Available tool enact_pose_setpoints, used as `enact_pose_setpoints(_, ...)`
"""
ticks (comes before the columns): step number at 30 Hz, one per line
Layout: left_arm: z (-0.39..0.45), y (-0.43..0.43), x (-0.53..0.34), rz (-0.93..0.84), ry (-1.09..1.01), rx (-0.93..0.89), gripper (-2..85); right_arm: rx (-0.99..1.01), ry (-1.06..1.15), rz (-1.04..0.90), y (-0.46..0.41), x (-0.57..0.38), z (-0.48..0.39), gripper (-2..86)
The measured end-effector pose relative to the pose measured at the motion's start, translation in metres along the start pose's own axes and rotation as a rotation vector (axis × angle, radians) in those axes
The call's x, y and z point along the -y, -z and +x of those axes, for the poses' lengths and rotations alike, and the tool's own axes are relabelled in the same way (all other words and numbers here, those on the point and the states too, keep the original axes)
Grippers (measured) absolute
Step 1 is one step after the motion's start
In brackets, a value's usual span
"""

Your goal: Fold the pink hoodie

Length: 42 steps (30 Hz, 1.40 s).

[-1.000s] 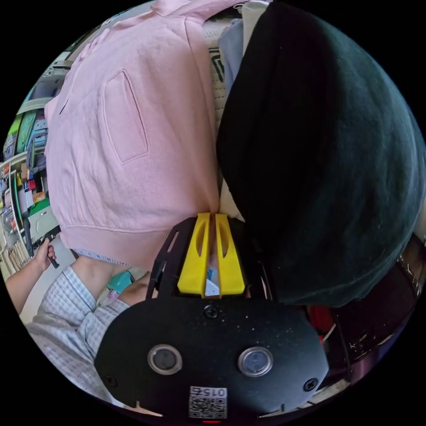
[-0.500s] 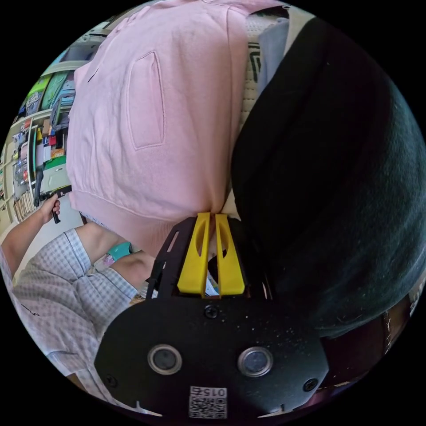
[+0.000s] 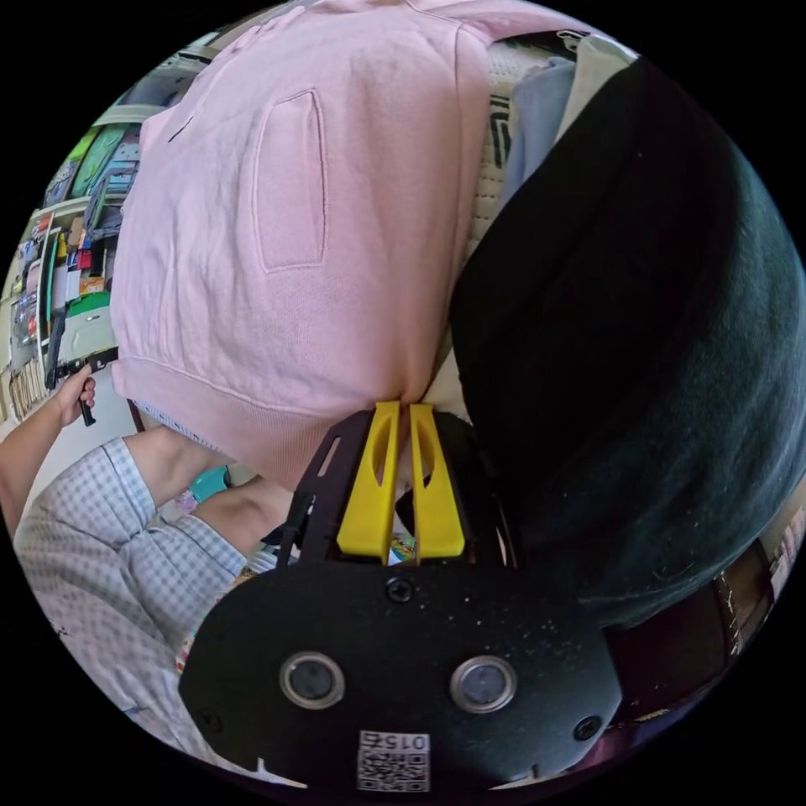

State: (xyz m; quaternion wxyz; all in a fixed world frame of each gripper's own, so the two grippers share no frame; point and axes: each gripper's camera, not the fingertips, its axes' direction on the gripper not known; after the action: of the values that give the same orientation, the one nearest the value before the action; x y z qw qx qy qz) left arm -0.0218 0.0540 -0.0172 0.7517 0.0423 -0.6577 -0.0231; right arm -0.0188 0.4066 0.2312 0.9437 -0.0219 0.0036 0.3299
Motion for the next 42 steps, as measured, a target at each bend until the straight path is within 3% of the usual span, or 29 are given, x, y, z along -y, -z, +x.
enact_pose_setpoints(8,-0.017,-0.019,0.002,0.092,0.167,-0.244,1.4,-0.042,-0.060,-0.068,-0.030,0.035,0.008,0.6)
enact_pose_setpoints(15,0.003,-0.028,0.024,0.069,-0.028,-0.188,1.7,-0.005,-0.143,0.000,-0.054,0.040,0.035,0.6)
enact_pose_setpoints(21,-0.011,-0.047,0.032,0.090,0.006,-0.373,1.8,-0.112,-0.154,-0.039,-0.079,0.063,0.042,0.6)
enact_pose_setpoints(28,-0.026,-0.052,0.035,0.077,0.024,-0.613,2.0,-0.027,-0.078,0.018,-0.106,0.066,0.095,0.8)
enact_pose_setpoints(34,0.004,-0.028,0.034,0.034,0.007,-0.461,2.6,-0.053,0.025,0.083,-0.126,0.059,0.128,1.6)
enact_pose_setpoints(37,0.021,-0.028,0.028,-0.072,0.070,-0.406,3.5,0.093,0.141,0.085,-0.119,0.052,0.168,3.0)
enact_pose_setpoints(42,0.104,0.007,0.058,0.065,-0.004,-0.537,9.5,0.541,0.297,0.254,-0.031,0.029,0.284,7.3)
